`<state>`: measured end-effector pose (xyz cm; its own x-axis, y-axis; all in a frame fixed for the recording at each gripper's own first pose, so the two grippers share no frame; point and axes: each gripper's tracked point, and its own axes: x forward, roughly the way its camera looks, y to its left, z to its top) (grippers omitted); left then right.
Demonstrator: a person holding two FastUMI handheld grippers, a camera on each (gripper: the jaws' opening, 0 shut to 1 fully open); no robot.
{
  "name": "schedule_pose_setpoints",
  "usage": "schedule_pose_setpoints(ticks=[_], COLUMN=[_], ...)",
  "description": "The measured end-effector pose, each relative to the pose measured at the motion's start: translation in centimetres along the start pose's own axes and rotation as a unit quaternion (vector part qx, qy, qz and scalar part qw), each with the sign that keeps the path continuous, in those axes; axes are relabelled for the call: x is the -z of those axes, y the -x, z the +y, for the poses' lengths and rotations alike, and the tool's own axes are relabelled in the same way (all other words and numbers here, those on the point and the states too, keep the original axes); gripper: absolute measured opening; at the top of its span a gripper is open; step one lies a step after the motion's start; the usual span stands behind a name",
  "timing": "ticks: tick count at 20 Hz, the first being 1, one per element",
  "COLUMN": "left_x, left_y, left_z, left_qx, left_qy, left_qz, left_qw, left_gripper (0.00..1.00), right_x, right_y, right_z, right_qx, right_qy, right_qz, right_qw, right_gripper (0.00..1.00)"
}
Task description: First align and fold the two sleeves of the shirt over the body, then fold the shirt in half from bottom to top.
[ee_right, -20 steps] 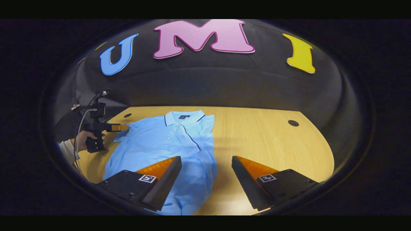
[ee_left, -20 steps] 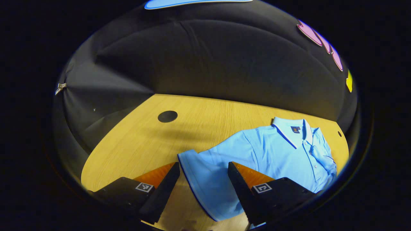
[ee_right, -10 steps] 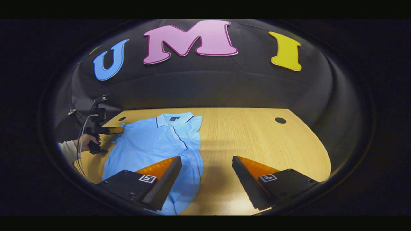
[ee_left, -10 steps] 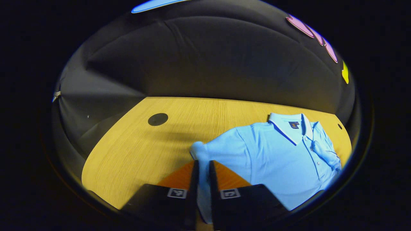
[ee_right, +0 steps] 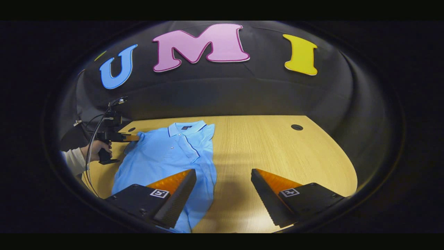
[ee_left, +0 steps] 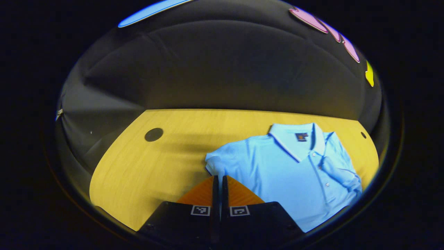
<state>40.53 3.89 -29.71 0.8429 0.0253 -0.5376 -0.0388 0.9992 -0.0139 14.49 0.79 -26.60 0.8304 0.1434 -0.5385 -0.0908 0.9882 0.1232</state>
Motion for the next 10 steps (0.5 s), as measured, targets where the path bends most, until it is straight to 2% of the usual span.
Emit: schedule_pose_setpoints(ticks=[8,9,10], left_x=[-1.2,-0.9,-0.7], left_y=[4.4,4.9,5.8], left_z=[-12.8,-13.7,-14.5], left_qx=[0.121,0.13,0.136], left_qy=[0.039,0.038,0.03], left_qz=[-0.02,-0.017,-0.017], left_qw=[0.992,0.991,0.99], left_gripper=[0.06,0.09,0.3], right_x=[1.7,2.0,2.5], right_y=[2.0,2.3,2.7], right_z=[-0.6,-0.8,-0.8], right_qx=[0.012,0.014,0.015], right_qy=[0.0,-0.001,-0.004], right_qz=[0.005,0.007,0.01], right_qw=[1.0,1.0,1.0], right_gripper=[0.99,1.0,1.0])
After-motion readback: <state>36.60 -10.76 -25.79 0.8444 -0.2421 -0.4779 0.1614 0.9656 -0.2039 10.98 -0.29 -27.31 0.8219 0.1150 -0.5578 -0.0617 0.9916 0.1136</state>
